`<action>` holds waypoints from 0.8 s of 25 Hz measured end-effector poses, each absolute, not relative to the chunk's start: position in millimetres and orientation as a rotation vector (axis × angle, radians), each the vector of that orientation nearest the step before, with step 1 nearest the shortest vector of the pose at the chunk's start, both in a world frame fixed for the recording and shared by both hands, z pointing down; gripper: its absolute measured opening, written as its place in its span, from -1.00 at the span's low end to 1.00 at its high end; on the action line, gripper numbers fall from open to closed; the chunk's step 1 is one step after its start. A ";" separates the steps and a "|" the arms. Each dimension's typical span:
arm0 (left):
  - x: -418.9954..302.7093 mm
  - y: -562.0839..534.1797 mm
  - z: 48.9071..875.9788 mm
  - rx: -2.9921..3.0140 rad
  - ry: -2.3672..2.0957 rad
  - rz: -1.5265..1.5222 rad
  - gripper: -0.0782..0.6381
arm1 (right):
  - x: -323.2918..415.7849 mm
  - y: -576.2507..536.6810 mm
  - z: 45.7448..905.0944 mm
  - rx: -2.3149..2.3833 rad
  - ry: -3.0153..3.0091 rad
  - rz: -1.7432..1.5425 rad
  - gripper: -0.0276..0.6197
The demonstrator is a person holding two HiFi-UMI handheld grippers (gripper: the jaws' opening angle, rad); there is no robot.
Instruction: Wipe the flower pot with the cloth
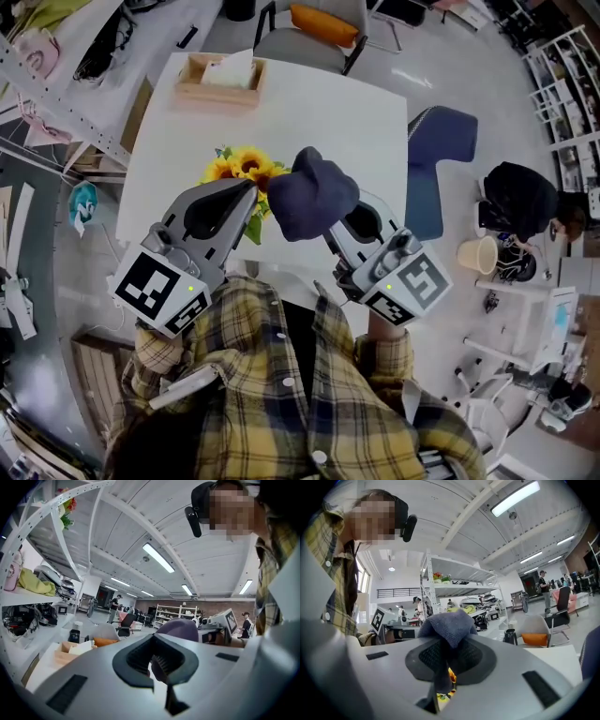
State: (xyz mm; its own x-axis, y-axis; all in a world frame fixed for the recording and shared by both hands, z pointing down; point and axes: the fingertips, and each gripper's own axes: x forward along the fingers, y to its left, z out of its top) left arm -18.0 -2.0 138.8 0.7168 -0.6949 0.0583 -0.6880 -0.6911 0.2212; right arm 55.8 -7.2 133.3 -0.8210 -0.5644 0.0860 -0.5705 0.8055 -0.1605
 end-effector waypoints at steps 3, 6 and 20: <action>-23.1 -1.8 142.2 2.684 -1.108 -0.044 -0.76 | 51.3 -8.1 139.3 0.942 -2.929 0.285 -0.82; -27.4 -1.4 143.0 2.681 -1.111 -0.044 -0.76 | 48.1 -7.9 139.6 0.937 -2.929 0.292 -0.82; -16.7 -4.0 146.6 2.685 -1.094 -0.014 -0.76 | 46.9 -7.3 147.0 0.902 -2.912 0.323 -0.82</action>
State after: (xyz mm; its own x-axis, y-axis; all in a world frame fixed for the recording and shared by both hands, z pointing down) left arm -16.7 -4.0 146.6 0.7196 -0.6896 0.0814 -0.6873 -0.6905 0.2256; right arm 46.9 -7.3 147.0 -0.8241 -0.5504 0.1339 -0.5664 0.8048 -0.1773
